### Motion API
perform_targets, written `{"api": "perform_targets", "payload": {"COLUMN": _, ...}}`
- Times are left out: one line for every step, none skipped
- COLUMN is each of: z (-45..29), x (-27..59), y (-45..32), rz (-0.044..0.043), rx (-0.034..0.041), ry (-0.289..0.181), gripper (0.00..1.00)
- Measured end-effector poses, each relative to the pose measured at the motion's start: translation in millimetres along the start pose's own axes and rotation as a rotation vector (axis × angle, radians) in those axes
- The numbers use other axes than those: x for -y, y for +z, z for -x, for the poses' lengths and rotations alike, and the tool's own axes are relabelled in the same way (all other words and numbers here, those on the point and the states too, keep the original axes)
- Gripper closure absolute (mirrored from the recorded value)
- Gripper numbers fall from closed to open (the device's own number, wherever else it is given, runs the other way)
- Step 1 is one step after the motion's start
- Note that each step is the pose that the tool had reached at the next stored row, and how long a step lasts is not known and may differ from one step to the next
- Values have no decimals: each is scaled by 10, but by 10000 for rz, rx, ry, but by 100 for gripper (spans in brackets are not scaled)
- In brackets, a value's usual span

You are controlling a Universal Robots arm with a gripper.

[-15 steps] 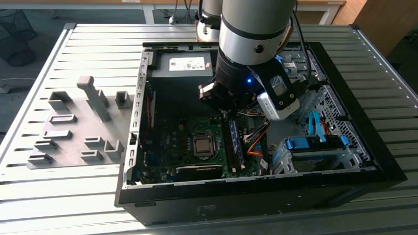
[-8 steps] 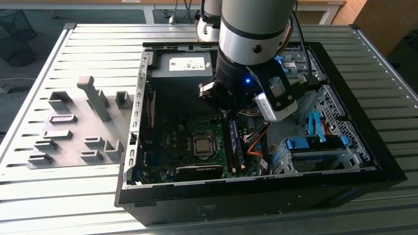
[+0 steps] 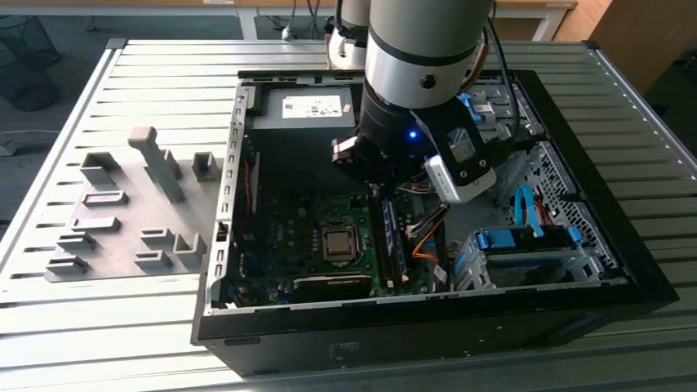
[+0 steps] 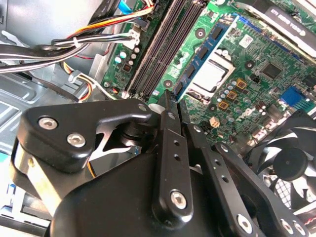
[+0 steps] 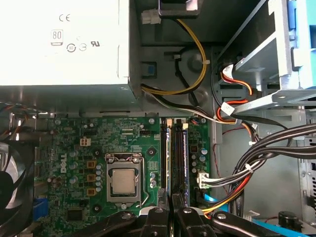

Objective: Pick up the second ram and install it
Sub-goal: 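Insert the second ram into the second slot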

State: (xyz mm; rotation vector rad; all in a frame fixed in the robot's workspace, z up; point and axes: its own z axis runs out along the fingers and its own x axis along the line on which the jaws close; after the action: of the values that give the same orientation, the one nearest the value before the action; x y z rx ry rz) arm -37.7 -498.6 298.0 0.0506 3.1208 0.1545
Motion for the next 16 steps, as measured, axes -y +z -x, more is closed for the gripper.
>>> {"api": "perform_targets", "payload": {"z": 0, "x": 0, "y": 0, "rz": 0, "rx": 0, "ry": 0, "gripper": 86}}
{"api": "perform_targets", "payload": {"z": 0, "x": 0, "y": 0, "rz": 0, "rx": 0, "ry": -1, "gripper": 86}}
{"api": "perform_targets", "payload": {"z": 0, "x": 0, "y": 0, "rz": 0, "rx": 0, "ry": -2, "gripper": 86}}
{"api": "perform_targets", "payload": {"z": 0, "x": 0, "y": 0, "rz": 0, "rx": 0, "ry": -2, "gripper": 86}}
{"api": "perform_targets", "payload": {"z": 0, "x": 0, "y": 0, "rz": 0, "rx": -1, "ry": -3, "gripper": 86}}
{"api": "perform_targets", "payload": {"z": 0, "x": 0, "y": -1, "rz": 1, "rx": 0, "ry": -3, "gripper": 86}}
{"api": "perform_targets", "payload": {"z": 0, "x": -1, "y": -9, "rz": -3, "rx": -2, "ry": -3, "gripper": 86}}
{"api": "perform_targets", "payload": {"z": 1, "x": -9, "y": -88, "rz": 0, "rx": 0, "ry": -3, "gripper": 86}}
{"api": "perform_targets", "payload": {"z": 2, "x": -11, "y": -113, "rz": 1, "rx": 0, "ry": -3, "gripper": 86}}
{"api": "perform_targets", "payload": {"z": 2, "x": -13, "y": -135, "rz": 0, "rx": 0, "ry": -3, "gripper": 86}}
{"api": "perform_targets", "payload": {"z": 2, "x": -16, "y": -156, "rz": 1, "rx": 0, "ry": -3, "gripper": 86}}
{"api": "perform_targets", "payload": {"z": 2, "x": -17, "y": -168, "rz": 0, "rx": 0, "ry": -3, "gripper": 86}}
{"api": "perform_targets", "payload": {"z": 3, "x": -18, "y": -177, "rz": 0, "rx": 0, "ry": -3, "gripper": 86}}
{"api": "perform_targets", "payload": {"z": 3, "x": -19, "y": -191, "rz": 0, "rx": 0, "ry": -3, "gripper": 86}}
{"api": "perform_targets", "payload": {"z": 3, "x": -20, "y": -200, "rz": 1, "rx": 0, "ry": -3, "gripper": 86}}
{"api": "perform_targets", "payload": {"z": 3, "x": -21, "y": -211, "rz": 0, "rx": 0, "ry": -3, "gripper": 86}}
